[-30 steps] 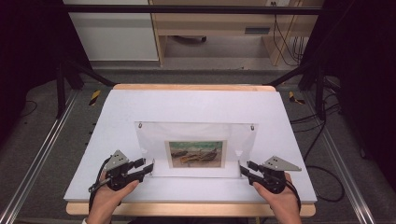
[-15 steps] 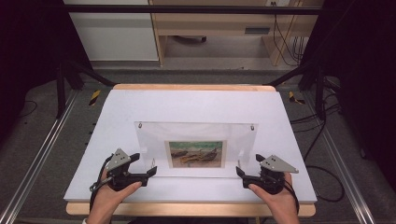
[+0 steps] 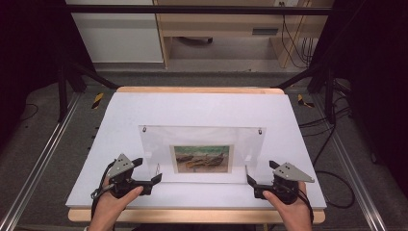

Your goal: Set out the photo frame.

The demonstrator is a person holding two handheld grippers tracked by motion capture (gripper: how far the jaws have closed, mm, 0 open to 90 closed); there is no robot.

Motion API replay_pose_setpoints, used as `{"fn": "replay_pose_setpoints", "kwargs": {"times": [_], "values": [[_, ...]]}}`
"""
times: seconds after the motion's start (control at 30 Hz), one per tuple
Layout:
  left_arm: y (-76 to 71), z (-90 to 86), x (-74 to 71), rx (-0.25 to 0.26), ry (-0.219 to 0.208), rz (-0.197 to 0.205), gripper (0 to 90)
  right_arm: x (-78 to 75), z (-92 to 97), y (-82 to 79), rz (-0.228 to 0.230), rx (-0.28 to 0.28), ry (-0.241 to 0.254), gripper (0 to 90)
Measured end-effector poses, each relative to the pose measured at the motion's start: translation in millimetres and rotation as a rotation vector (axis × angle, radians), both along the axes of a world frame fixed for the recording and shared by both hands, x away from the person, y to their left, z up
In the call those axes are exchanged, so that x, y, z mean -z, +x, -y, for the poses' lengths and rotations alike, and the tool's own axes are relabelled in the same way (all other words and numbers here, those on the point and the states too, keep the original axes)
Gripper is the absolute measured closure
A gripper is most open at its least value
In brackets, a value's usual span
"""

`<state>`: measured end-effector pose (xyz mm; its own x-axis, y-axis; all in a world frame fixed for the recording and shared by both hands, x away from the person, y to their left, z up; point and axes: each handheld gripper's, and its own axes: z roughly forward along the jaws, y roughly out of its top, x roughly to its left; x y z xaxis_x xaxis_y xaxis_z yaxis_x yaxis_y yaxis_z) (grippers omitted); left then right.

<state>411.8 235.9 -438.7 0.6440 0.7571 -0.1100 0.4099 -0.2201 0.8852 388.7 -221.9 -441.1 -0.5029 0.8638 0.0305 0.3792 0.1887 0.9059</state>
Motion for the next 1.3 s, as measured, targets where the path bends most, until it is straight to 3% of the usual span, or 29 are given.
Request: {"fn": "replay_pose_setpoints", "kwargs": {"times": [0.53, 0.8, 1.07, 1.3], "values": [[-5.9, -12.2, -4.5, -0.002, 0.014, 0.029, 4.4, -0.8, 20.6, -12.6, -0.005, 0.049, -0.001, 9.9], [-9.0, -26.3, -6.1, -0.016, 0.027, 0.02, 4.8, -0.3, 32.7, -18.8, -0.009, 0.079, 0.002, 13.1], [-12.3, -40.1, -6.4, -0.053, 0.059, 0.031, 5.0, 4.8, 43.4, -22.2, -0.037, 0.129, -0.035, 16.5], [-12.4, -56.2, -5.3, -0.112, 0.096, 0.034, 5.1, 10.5, 49.5, -19.6, -0.087, 0.191, -0.067, 16.0]]}}
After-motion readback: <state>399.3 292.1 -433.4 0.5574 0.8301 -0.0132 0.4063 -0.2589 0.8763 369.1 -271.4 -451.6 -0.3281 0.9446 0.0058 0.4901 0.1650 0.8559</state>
